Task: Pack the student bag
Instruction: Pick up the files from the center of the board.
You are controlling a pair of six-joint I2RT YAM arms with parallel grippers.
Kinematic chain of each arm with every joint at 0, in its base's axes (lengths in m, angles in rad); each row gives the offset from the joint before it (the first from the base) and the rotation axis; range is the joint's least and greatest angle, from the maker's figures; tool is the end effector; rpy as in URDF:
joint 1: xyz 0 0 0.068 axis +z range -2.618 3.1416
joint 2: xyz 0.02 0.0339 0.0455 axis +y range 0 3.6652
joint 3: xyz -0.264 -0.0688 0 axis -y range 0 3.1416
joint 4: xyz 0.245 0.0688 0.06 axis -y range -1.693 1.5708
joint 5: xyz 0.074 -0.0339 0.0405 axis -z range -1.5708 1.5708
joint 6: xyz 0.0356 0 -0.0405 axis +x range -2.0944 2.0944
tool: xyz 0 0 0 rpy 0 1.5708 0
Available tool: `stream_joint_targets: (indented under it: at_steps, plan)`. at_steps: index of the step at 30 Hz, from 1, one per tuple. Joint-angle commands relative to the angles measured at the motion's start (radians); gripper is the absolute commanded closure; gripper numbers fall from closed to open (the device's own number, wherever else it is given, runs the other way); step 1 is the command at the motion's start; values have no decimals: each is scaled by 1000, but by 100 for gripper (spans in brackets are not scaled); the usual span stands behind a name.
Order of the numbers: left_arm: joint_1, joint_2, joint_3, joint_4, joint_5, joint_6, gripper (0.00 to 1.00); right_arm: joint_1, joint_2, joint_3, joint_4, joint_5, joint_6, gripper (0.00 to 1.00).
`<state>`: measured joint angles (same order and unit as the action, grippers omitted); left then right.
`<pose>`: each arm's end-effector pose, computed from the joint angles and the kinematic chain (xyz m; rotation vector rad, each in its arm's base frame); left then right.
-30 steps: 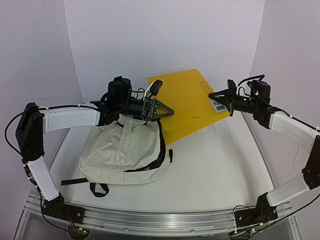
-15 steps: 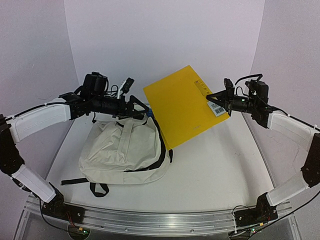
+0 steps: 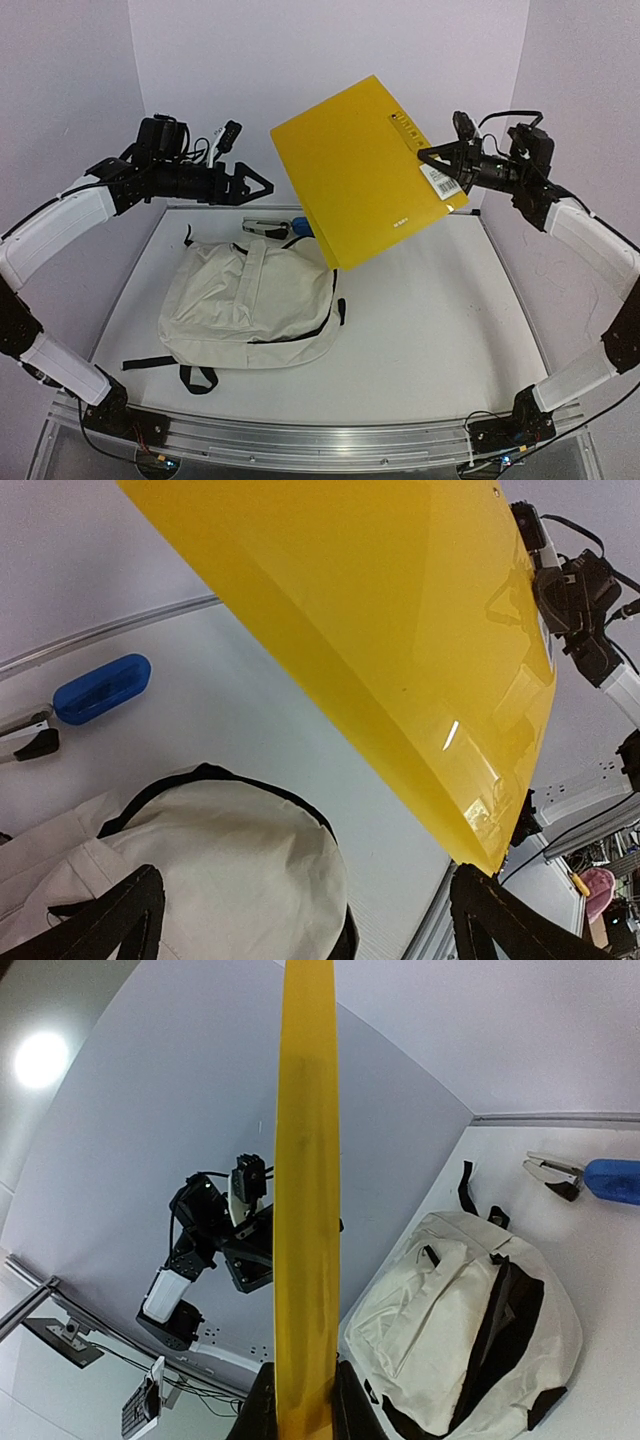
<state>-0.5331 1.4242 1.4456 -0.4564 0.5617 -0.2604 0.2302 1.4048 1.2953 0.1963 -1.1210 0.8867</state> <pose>0.2656 -0.1787 0.3960 0.6563 1.9915 -1.0571 0.3000 0.1032 0.4145 -0.4854 1.7398 1.6547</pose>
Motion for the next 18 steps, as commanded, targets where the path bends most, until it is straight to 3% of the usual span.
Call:
stream_joint_targets:
  at_steps: [1,18]
  plan:
    - [8,-75,41,7,15,36,0,13,-7,-33,15,-19,-28,94]
    - [56,30,105,-117,126,72,0,221,20,-83,-44,-90,-104,95]
